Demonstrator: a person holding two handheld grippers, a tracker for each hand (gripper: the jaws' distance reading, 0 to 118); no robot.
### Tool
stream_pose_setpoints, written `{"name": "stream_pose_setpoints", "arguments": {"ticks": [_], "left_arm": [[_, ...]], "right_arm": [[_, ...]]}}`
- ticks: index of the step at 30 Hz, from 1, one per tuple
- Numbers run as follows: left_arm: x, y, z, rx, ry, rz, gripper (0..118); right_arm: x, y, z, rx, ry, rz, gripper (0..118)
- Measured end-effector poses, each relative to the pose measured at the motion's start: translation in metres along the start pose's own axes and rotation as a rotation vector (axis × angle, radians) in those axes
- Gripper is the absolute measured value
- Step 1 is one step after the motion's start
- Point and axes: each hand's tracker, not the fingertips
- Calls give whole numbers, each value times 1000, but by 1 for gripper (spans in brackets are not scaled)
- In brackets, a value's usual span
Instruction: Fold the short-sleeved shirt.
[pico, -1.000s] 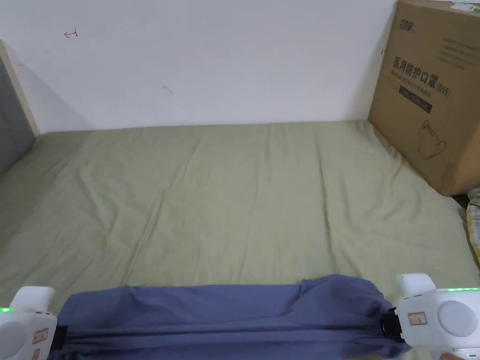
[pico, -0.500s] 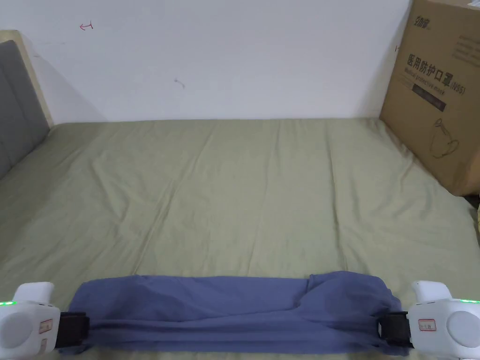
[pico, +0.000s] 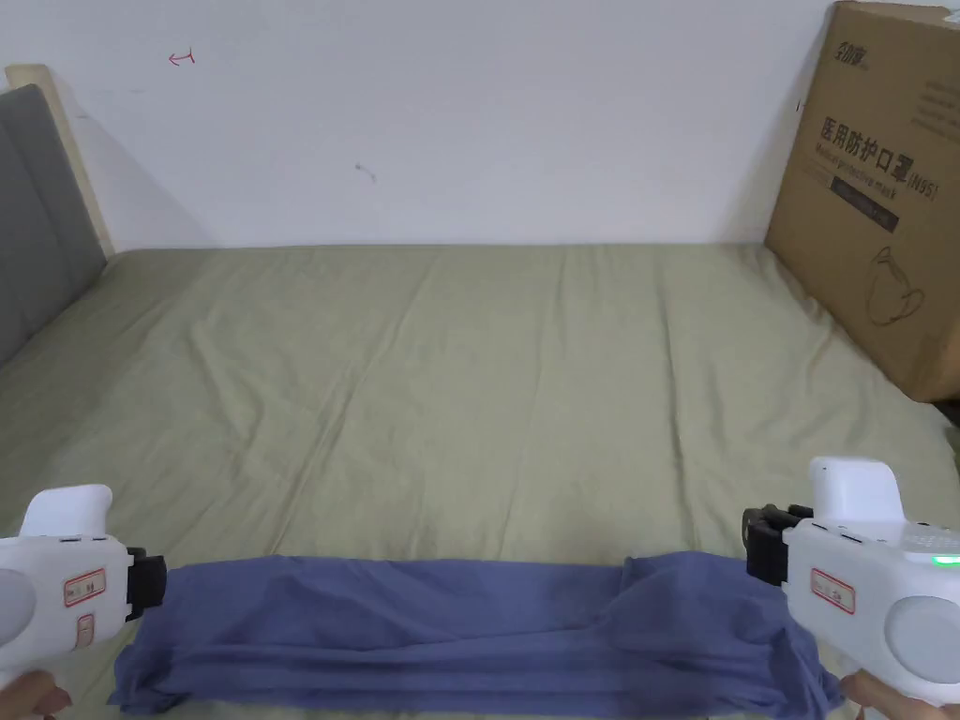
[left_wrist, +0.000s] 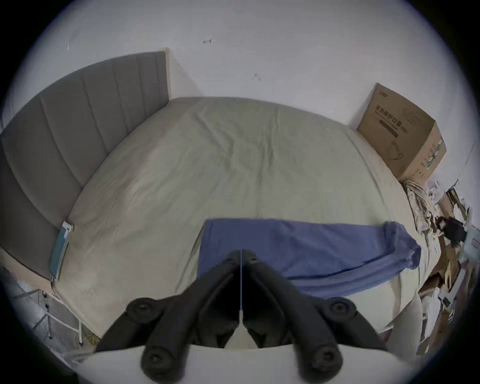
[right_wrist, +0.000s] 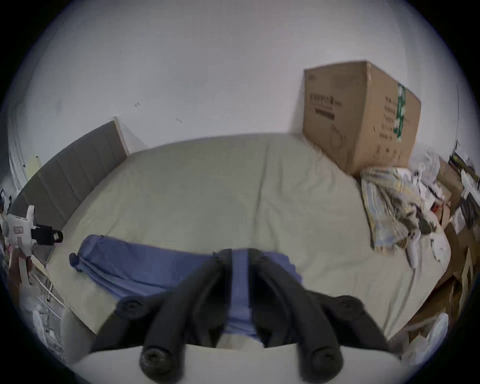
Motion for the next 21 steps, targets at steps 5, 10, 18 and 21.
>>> {"name": "stream_pose_setpoints", "arguments": {"ticks": [5, 10, 18, 21], "left_arm": [[1, -13, 6, 8, -75, 72, 0], [-17, -29, 7, -5, -103, 141, 0], [-67, -50, -9, -48, -167, 306, 0], [-81, -53, -19, -65, -181, 355, 0]], "right_arm": [[-43, -18, 22, 166, -29, 14, 0], [-70, -31, 32, 258, -11, 6, 0], [-96, -29, 29, 338, -11, 19, 0], [-104, -26, 23, 331, -11, 18, 0]]}}
